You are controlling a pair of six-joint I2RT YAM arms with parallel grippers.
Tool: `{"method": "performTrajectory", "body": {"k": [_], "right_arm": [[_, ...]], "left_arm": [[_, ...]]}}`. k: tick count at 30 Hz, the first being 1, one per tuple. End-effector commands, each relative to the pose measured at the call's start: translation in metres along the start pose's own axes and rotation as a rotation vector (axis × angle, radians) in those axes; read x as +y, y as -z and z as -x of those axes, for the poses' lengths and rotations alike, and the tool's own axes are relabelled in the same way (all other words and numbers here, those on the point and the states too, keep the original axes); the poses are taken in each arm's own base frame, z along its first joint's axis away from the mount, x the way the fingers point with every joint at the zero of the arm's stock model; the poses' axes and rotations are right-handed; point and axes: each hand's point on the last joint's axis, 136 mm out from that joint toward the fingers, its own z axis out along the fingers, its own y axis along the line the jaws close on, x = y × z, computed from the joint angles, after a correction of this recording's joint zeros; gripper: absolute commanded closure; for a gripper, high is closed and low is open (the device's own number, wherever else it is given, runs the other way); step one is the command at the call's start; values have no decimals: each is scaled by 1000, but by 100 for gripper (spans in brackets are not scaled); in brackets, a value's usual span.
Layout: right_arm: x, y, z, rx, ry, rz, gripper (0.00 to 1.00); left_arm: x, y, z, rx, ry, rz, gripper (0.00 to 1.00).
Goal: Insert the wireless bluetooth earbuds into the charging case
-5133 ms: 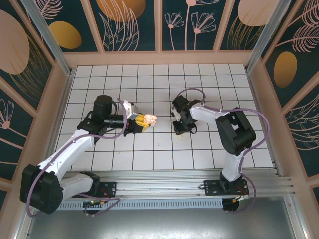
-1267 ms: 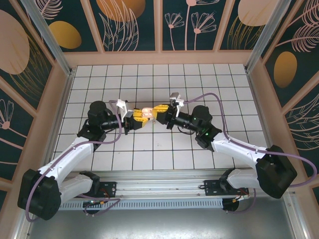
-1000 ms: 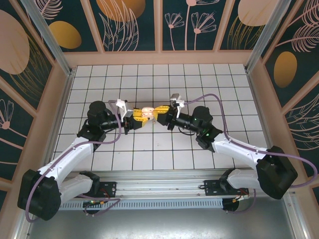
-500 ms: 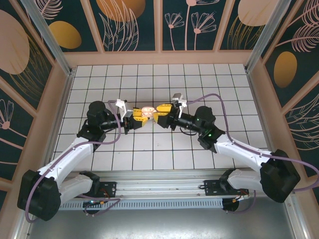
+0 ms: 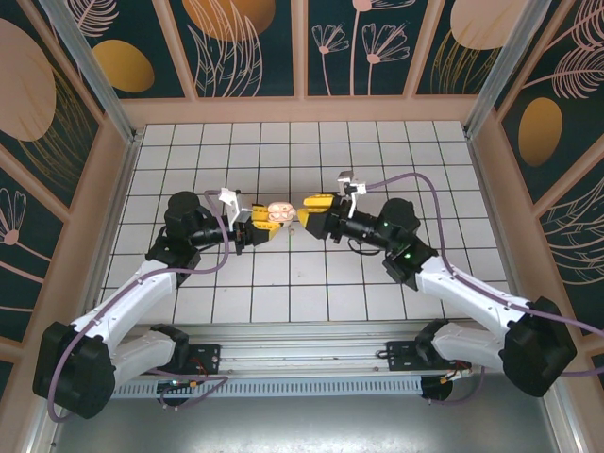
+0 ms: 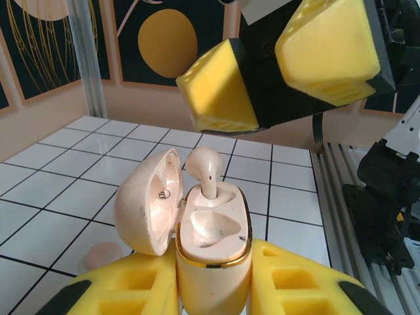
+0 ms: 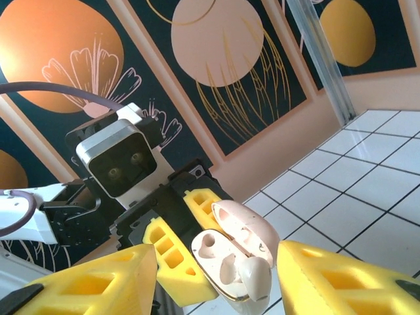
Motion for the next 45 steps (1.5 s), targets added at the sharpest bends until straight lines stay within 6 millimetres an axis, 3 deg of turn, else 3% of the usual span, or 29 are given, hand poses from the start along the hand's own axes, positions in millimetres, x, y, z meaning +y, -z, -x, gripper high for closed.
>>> {"method": "performTrajectory", "body": {"k": [1, 27, 45], "right_arm": [[8, -5, 5, 22, -27, 46, 51], [14, -15, -11, 96, -37, 97, 70], [15, -15, -14, 101, -30, 87, 74]], "left_arm": [[-7, 2, 12, -29, -58, -24, 75], [-7, 2, 13, -29, -59, -18, 75], [-5, 3, 13, -27, -64, -4, 75]]}}
